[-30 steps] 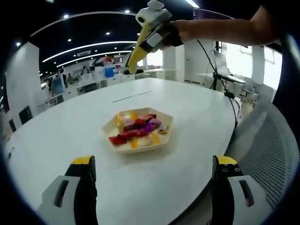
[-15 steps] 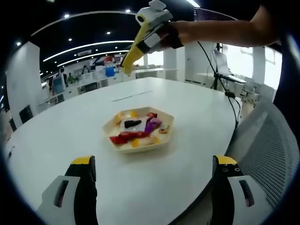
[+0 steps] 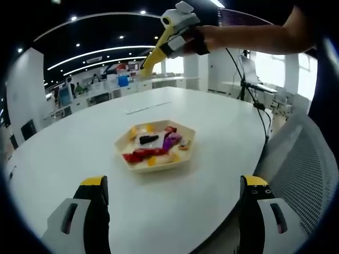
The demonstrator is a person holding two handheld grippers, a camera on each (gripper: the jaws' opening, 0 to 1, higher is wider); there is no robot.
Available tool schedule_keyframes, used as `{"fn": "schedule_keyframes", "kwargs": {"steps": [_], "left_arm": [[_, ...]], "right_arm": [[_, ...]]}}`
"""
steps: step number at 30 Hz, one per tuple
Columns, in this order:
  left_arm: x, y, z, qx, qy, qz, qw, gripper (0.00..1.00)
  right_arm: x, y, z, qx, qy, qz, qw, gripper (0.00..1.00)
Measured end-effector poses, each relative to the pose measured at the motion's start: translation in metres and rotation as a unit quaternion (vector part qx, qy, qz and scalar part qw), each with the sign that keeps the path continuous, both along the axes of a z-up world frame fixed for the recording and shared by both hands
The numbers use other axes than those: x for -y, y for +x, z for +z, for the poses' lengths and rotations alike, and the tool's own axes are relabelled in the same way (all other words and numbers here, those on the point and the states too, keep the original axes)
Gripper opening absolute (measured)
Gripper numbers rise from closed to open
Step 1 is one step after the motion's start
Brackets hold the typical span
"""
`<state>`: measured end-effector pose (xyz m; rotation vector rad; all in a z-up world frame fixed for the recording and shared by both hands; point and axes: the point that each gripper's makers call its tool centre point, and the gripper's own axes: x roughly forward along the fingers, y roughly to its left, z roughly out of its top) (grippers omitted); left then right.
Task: Place the target food into the container with the food tongs after gripping and lifting it, then release it inside without dropping or visibly crushing the food.
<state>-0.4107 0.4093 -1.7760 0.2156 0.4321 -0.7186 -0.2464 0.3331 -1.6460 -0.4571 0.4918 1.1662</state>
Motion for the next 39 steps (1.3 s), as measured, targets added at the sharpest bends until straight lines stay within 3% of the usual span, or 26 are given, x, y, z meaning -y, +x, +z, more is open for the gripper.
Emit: {"fn": "schedule_keyframes", "kwargs": {"steps": [13, 23, 27, 30, 33, 35, 39], "left_arm": [[0.006, -0.004, 0.0, -0.006, -0.005, -0.011, 0.9999, 0.99], [0.004, -0.003, -0.003, -0.014, -0.006, -0.008, 0.9999, 0.99], [-0.004, 0.006, 0.016, 0.006, -0.054, 0.026, 0.9982, 0.99], [0.0, 0.002, 0.015, -0.025, -0.083, 0.013, 0.9961, 0.99], [0.006, -0.005, 0.01, -0.037, -0.056, -0.033, 0.9972, 0.99], [0.012, -0.006, 0.023, -0.026, -0.058, -0.059, 0.9963, 0.99], [0.019, 0.004, 0.052, -0.012, -0.07, -0.072, 0.9948, 0.99]], "right_arm": [[0.049, -0.007, 0.028, 0.04, 0.057, -0.014, 0.9974, 0.28], [0.086, -0.029, 0.053, 0.055, 0.12, -0.023, 0.9909, 0.28], [0.107, -0.04, 0.056, 0.074, 0.132, -0.03, 0.988, 0.28], [0.128, -0.049, 0.056, 0.073, 0.134, -0.051, 0.9869, 0.28], [0.145, -0.061, 0.057, 0.074, 0.141, -0.06, 0.9854, 0.28], [0.156, -0.068, 0.056, 0.074, 0.145, -0.071, 0.9841, 0.28], [0.172, -0.08, 0.056, 0.071, 0.163, -0.085, 0.9805, 0.27]]}}
